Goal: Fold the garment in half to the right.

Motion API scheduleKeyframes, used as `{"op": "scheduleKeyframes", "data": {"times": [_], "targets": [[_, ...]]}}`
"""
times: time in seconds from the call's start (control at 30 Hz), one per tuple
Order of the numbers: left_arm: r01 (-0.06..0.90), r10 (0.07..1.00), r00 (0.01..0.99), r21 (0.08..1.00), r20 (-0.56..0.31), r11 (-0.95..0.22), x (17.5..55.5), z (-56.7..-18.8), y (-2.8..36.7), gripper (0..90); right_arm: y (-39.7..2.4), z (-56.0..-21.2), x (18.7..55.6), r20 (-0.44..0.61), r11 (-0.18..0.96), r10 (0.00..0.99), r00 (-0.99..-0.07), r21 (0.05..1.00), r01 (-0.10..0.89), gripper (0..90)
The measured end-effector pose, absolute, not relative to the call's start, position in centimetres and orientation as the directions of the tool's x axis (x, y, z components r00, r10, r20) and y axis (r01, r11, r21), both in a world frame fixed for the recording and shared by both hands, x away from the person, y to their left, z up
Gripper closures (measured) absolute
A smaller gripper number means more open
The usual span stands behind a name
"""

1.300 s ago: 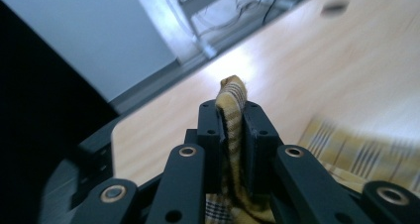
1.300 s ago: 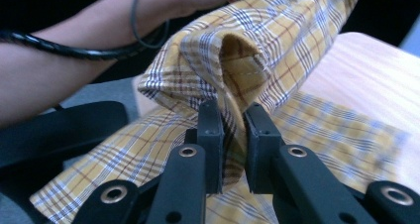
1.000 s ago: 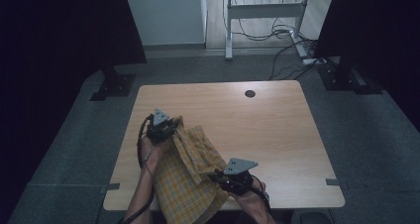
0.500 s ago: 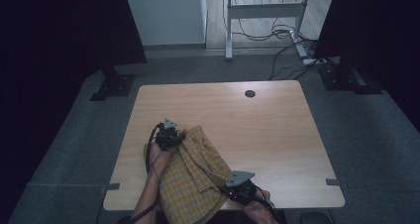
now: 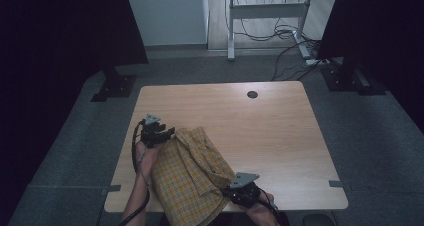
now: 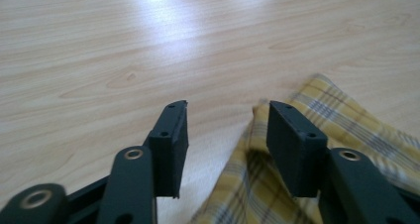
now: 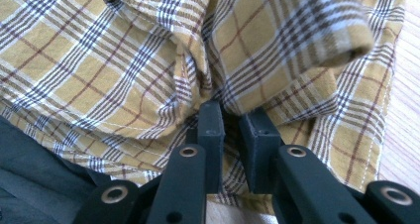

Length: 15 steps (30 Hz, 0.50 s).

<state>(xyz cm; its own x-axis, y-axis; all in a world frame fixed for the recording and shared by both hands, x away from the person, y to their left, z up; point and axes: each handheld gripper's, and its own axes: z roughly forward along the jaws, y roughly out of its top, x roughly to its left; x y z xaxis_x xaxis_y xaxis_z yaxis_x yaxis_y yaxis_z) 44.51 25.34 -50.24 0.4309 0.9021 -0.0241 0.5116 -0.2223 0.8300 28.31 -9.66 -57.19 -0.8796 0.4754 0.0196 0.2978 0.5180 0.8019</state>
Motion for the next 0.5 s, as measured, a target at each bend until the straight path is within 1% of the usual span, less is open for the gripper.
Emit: {"op": "scheduleKeyframes", "data": {"times": [0.03,0.07,0.1,0.13,0.17,0.23,0.37,0.5], "targets": [[0.51,0.893,0.449,0.826,-0.017,-0.241,43.7,-50.0,25.6,49.1,-9.7,-57.2,28.3,0.02,0.518,0.474,-0.88,0.802,0.297,77.7],[0.51,0.893,0.449,0.826,-0.017,-0.241,43.7,-50.0,25.6,47.9,-9.7,-57.2,28.3,0.021,0.517,0.474,-0.881,0.803,0.297,76.7],[0.5,0.882,0.471,0.822,0.007,-0.273,42.7,-49.8,25.7,46.3,-9.7,-57.2,28.3,0.025,0.515,0.473,-0.881,0.803,0.3,75.8],[0.5,0.882,0.471,0.822,0.007,-0.273,42.7,-49.8,25.7,45.0,-9.8,-57.2,28.3,0.031,0.511,0.474,-0.88,0.804,0.303,75.0],[0.49,0.869,0.494,0.818,0.024,-0.301,41.5,-49.5,25.7,43.1,-9.8,-57.2,28.3,0.037,0.507,0.476,-0.879,0.805,0.309,74.2],[0.495,0.849,0.528,0.81,0.005,-0.313,40.2,-49.4,25.6,39.0,-9.9,-57.3,28.3,0.044,0.501,0.479,-0.877,0.806,0.314,73.3],[0.467,0.81,0.584,0.796,0.048,-0.384,37.4,-50.0,25.0,36.7,-10.2,-57.3,28.4,0.06,0.49,0.487,-0.871,0.807,0.329,72.2],[0.475,0.788,0.614,0.782,0.033,-0.403,35.7,-51.6,24.6,35.3,-10.5,-57.3,28.4,0.064,0.484,0.493,-0.868,0.809,0.335,71.0]]}}
